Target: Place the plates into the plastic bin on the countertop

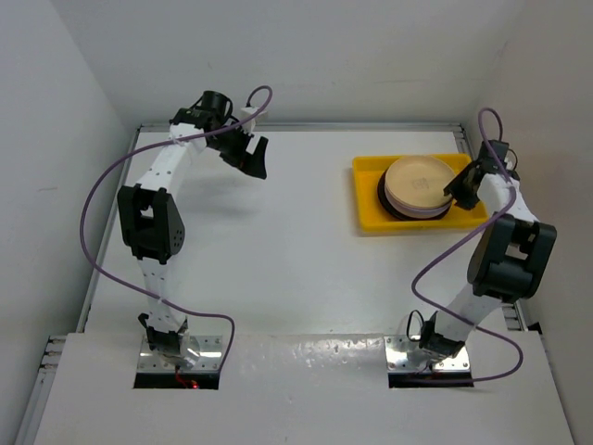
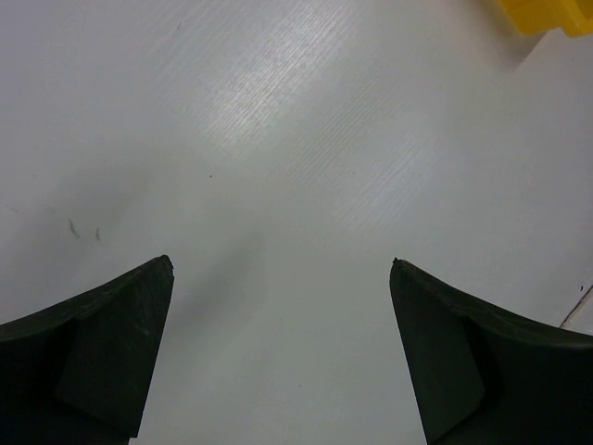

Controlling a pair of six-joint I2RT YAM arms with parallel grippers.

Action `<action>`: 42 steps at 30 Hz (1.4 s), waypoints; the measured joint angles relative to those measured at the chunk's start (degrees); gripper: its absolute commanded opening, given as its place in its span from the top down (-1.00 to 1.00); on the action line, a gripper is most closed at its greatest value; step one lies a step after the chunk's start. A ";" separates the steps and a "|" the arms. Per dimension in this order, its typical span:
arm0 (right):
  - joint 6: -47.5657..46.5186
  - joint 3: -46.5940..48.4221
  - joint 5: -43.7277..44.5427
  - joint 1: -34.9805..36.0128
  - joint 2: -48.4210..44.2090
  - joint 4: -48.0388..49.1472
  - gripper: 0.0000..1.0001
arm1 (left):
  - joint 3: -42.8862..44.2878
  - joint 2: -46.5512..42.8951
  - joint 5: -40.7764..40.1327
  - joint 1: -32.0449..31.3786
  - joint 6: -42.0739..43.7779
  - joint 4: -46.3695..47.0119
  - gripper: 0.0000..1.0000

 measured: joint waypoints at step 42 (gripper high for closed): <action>7.76 -27.67 8.26 -2.14 -65.75 -22.71 -1.00 | -32.70 -29.22 -7.52 14.53 0.76 2.10 -1.00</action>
